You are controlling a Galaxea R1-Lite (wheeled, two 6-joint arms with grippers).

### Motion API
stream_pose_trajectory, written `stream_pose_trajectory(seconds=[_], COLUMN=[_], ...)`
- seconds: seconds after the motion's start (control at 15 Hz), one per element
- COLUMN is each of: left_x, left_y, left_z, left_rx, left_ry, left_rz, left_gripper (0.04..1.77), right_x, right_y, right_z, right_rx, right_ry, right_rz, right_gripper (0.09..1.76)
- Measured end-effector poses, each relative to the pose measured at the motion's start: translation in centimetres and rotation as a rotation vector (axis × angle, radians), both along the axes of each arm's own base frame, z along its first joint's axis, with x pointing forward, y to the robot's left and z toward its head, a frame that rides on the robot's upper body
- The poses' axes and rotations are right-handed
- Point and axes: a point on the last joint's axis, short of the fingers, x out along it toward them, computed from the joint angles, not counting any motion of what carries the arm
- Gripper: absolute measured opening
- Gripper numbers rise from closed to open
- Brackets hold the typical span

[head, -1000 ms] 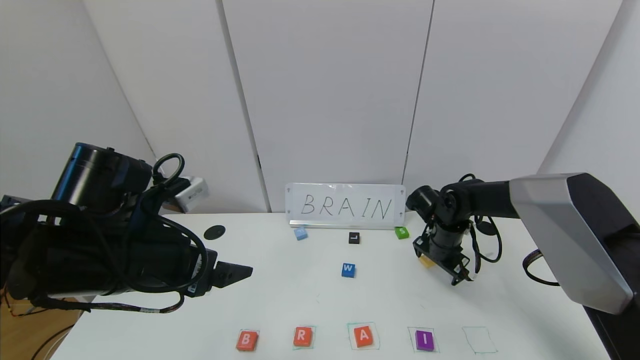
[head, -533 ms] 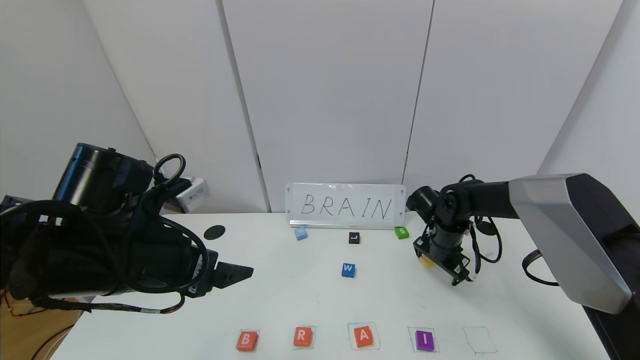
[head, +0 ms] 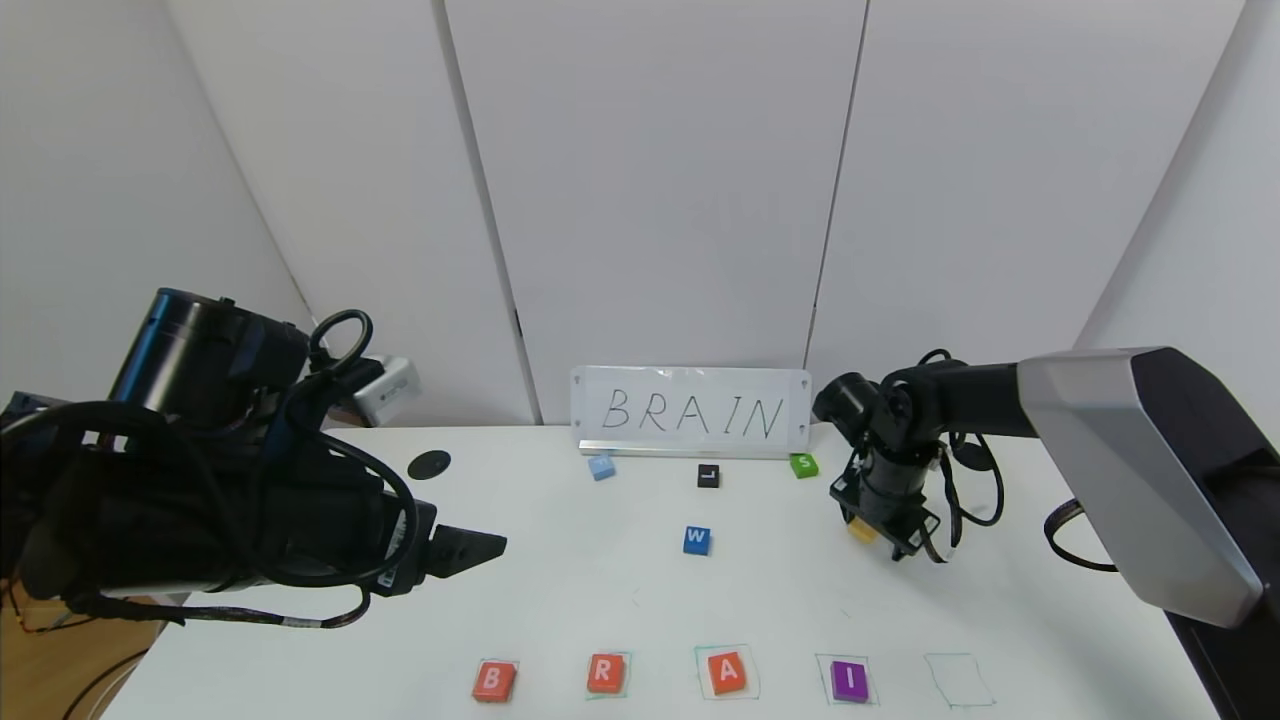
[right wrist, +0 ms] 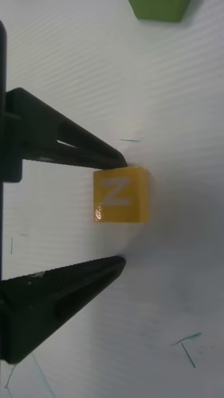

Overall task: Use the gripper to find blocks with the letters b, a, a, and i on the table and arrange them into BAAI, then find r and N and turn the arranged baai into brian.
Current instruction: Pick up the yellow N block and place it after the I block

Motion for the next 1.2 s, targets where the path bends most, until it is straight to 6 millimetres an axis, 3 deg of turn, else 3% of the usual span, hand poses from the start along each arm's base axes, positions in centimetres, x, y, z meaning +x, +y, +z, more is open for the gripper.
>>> stream_pose_trajectory(seconds=[0.2, 0.27, 0.73, 1.2], left_x=[0.1, 0.1, 0.2, 0.2], left_y=[0.0, 0.0, -0.1, -0.1], left_z=[-0.1, -0.1, -0.2, -0.2], left_rx=[0.001, 0.002, 0.003, 0.003], left_ry=[0.004, 0.004, 0.009, 0.009], left_rz=[0.000, 0.000, -0.001, -0.002], left_gripper=[1.72, 1.72, 1.72, 1.72], right_x=[0.1, 0.1, 0.1, -2.1], right_y=[-0.1, -0.1, -0.5, -0.5], right_z=[0.0, 0.0, 0.0, 4.1], right_rx=[-0.002, -0.001, -0.011, -0.035], right_ry=[-0.002, -0.002, 0.003, 0.020], right_rz=[-0.002, -0.001, 0.004, 0.088], right_gripper=[0.74, 0.54, 0.55, 0.55])
